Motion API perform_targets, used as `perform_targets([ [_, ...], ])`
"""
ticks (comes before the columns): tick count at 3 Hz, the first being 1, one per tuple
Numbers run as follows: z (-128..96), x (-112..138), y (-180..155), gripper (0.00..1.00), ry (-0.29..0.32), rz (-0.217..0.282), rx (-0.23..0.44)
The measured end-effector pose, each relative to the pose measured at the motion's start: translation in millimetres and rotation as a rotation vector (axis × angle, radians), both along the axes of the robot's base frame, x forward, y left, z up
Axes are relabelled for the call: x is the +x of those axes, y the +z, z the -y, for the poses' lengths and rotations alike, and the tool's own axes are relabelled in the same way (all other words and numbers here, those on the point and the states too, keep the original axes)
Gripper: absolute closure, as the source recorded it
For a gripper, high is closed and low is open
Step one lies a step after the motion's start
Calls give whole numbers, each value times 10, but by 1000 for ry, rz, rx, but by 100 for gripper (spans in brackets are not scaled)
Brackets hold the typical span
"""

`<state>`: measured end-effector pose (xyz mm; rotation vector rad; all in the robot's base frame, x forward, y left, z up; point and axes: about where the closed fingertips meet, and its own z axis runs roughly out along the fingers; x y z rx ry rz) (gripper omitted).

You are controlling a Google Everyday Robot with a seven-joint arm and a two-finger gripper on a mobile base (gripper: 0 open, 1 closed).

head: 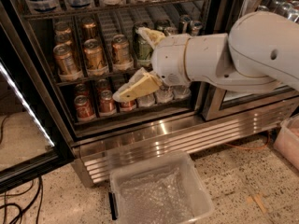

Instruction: Pick pepsi can from top shelf of fridge

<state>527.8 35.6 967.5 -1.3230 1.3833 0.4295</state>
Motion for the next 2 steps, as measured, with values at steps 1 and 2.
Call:
perform_targets([
  [1, -353, 50, 78, 0, 15, 60, 26],
  [2, -658, 81, 200, 0, 25, 113, 48],
])
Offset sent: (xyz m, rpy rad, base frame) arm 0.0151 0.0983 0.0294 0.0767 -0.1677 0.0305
